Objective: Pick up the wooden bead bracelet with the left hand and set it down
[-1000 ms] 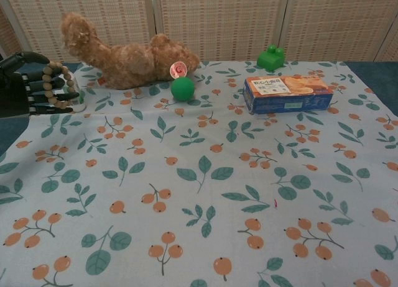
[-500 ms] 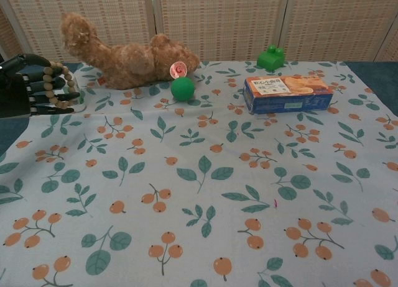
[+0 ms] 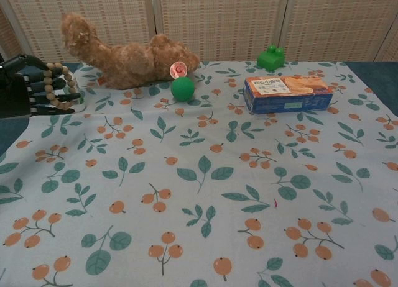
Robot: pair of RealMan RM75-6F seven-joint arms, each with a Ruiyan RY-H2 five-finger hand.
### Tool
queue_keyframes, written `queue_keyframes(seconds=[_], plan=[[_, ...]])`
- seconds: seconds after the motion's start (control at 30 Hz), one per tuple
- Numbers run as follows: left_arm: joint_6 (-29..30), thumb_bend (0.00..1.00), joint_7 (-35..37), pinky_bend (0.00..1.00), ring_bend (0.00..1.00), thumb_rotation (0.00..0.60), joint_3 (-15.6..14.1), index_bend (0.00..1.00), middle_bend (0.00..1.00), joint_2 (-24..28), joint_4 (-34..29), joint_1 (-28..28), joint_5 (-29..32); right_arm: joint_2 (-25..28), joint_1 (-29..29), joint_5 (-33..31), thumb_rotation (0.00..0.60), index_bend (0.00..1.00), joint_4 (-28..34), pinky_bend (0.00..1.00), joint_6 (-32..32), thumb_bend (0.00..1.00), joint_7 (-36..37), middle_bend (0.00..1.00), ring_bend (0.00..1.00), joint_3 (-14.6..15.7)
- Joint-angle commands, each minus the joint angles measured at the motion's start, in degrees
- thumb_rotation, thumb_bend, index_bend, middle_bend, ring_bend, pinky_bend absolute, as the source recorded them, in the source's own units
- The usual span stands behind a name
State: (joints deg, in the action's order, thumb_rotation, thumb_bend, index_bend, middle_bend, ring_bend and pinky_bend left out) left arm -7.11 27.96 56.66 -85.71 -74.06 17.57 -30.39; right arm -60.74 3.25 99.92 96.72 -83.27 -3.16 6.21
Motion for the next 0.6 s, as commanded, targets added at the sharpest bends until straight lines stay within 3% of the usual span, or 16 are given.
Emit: queue_keyframes(seconds=[0.03,0.17,0.23,0.43,0.57,0.6], plan=[[-0.18,0.74,0.31,0.01,0.24,0.342,0.08,0.56,0.61,0.07,-0.20,-0.12,-0.28,0.00,0.01,0.02,0.600,0.00,0.01,0.00,0.03,0.22,0.01,0.00,0.00,0.01],[-0.54,0.88,0.49,0.01,0.24,0.252,0.16,0.57,0.61,0.21,-0.68,-0.34,-0.85,0.06,-0.06,0.16,0.600,0.00,0.06,0.00,-0.16,0.22,0.08,0.00,0.00,0.04],[-0.71,0.97,0.29,0.01,0.24,0.255,0.17,0.56,0.60,0.35,-1.12,-0.47,-1.35,0.10,-0.12,0.18,0.600,0.00,0.08,0.00,-0.33,0.22,0.22,0.00,0.00,0.04],[-0.44,1.00,-0.46,0.01,0.24,0.358,0.70,0.55,0.60,0.10,-2.31,-0.96,-2.67,0.11,-0.16,0.23,0.600,0.00,-0.02,0.00,-0.48,0.22,0.39,0.00,0.00,-0.01],[-0.81,0.99,-1.99,0.00,0.23,0.539,1.28,0.50,0.59,-0.47,-2.57,-1.42,-4.08,0.14,-0.16,0.10,0.600,0.00,-0.06,0.00,-0.45,0.22,0.48,0.00,0.00,-0.06],[-0.86,0.94,-2.31,0.00,0.23,0.561,1.54,0.47,0.58,-0.73,-2.61,-1.58,-4.31,0.15,-0.16,0.11,0.600,0.00,-0.06,0.00,-0.44,0.22,0.49,0.00,0.00,-0.05]])
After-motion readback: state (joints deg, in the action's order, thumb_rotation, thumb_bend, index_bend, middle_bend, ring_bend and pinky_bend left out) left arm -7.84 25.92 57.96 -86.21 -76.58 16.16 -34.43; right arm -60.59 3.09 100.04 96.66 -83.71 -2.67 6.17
